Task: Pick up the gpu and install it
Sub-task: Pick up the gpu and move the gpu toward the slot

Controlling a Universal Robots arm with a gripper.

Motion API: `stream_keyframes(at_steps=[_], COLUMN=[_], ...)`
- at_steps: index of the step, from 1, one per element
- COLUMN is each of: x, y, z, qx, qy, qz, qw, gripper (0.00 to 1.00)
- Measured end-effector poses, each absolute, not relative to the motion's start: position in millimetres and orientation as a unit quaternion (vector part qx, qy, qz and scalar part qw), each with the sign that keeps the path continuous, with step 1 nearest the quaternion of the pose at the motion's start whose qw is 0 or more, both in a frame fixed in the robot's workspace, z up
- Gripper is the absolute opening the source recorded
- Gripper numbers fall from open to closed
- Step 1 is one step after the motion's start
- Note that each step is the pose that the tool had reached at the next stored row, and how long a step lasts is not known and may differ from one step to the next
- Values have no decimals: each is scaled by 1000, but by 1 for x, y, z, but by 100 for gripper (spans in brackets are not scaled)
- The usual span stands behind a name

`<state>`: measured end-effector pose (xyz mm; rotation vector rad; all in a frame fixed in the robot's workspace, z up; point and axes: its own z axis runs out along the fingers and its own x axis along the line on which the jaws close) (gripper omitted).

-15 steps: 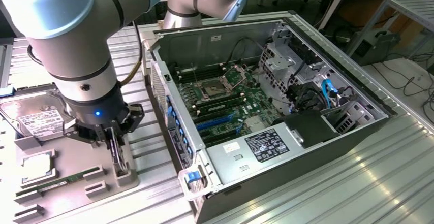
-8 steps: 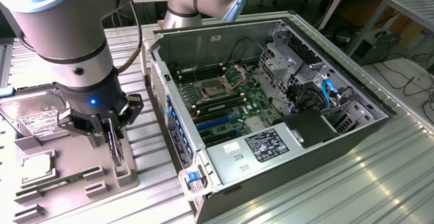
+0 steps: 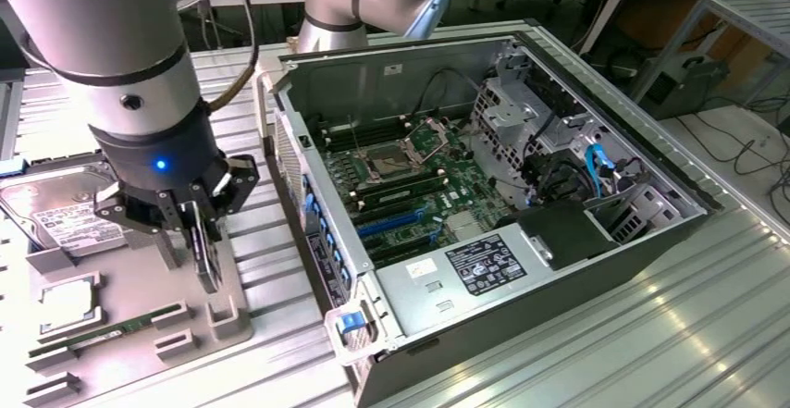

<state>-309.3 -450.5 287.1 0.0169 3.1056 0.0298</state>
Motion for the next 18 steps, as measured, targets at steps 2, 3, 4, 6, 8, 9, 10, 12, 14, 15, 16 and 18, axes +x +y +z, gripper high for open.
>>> stream_keyframes(at_steps=[2, 3, 4, 6, 8, 9, 10, 12, 14, 15, 16, 18], x=[-309, -309, -309, -309, -309, -309, -309, -309, -309, -309, -309, -309], y=[-450, -450, -450, -450, -450, -450, -450, -450, -450, -450, -450, -450], z=[296, 300, 304, 309, 310, 311, 311, 313, 318, 320, 323, 331], qx=[5, 5, 5, 5, 5, 5, 5, 5, 5, 5, 5, 5], qy=[1000, 1000, 1000, 1000, 1000, 1000, 1000, 1000, 1000, 1000, 1000, 1000], qz=[10, 10, 10, 10, 10, 10, 10, 10, 10, 10, 10, 10], qw=[18, 18, 18, 18, 17, 17, 16, 15, 15, 15, 15, 15], gripper=[28, 28, 28, 28, 28, 28, 28, 28, 28, 28, 28, 28])
